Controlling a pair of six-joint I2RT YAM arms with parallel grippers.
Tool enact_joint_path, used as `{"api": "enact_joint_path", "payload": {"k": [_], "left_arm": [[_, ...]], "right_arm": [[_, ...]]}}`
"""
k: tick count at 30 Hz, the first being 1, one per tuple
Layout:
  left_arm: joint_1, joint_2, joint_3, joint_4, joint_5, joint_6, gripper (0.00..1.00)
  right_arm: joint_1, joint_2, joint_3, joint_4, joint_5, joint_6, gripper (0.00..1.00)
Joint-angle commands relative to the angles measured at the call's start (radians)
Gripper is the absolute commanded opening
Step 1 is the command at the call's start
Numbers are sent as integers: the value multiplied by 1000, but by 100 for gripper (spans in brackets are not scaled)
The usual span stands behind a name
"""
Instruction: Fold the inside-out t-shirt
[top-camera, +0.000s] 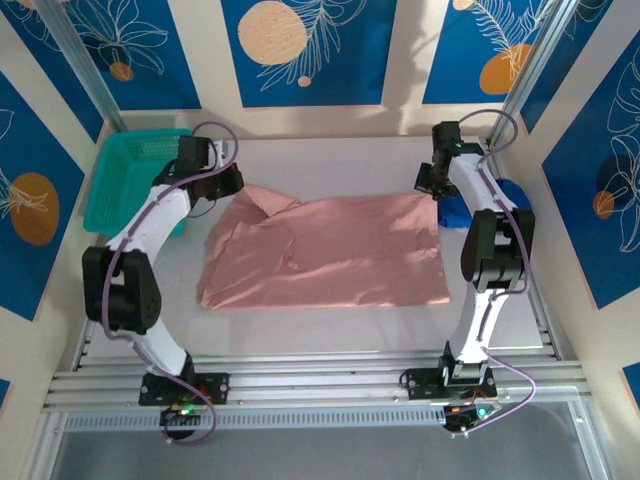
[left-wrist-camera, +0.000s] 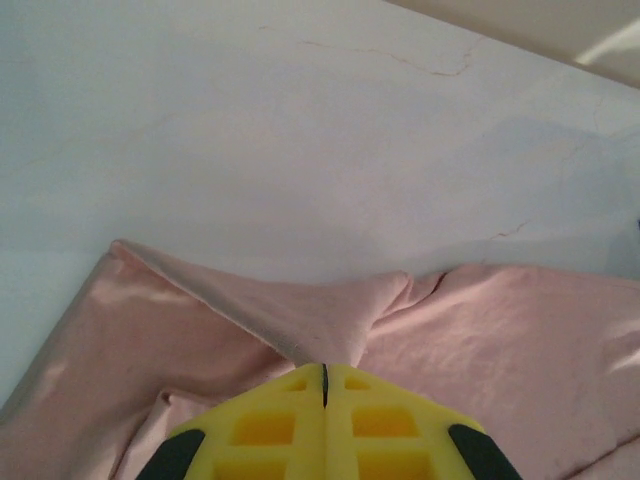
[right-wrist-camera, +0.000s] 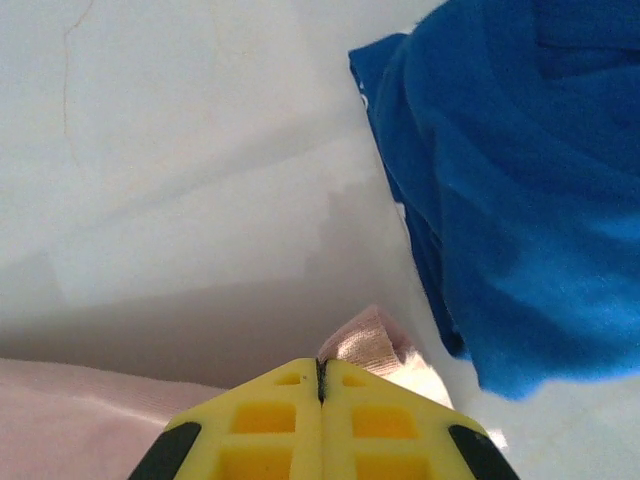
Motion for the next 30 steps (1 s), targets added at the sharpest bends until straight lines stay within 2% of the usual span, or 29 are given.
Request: {"api": "enact_joint_path", "payload": {"k": [1,8,17,30], "left_arm": [[14,-107,-51,-53,-36,-20,0],[38,-285,-113,-151,-30,-49,0],[38,-436,-216,-263,60,-87,0],[40,-558,-253,-440,52,-69,0]], "right_arm": [[-4,-101,-81,8,30,-23,0],[-7,-260,-224,3,45,-28,0],[-2,-386,-339,-40,61,-10,0],[0,-431,-467,-56,76,1,0]]}}
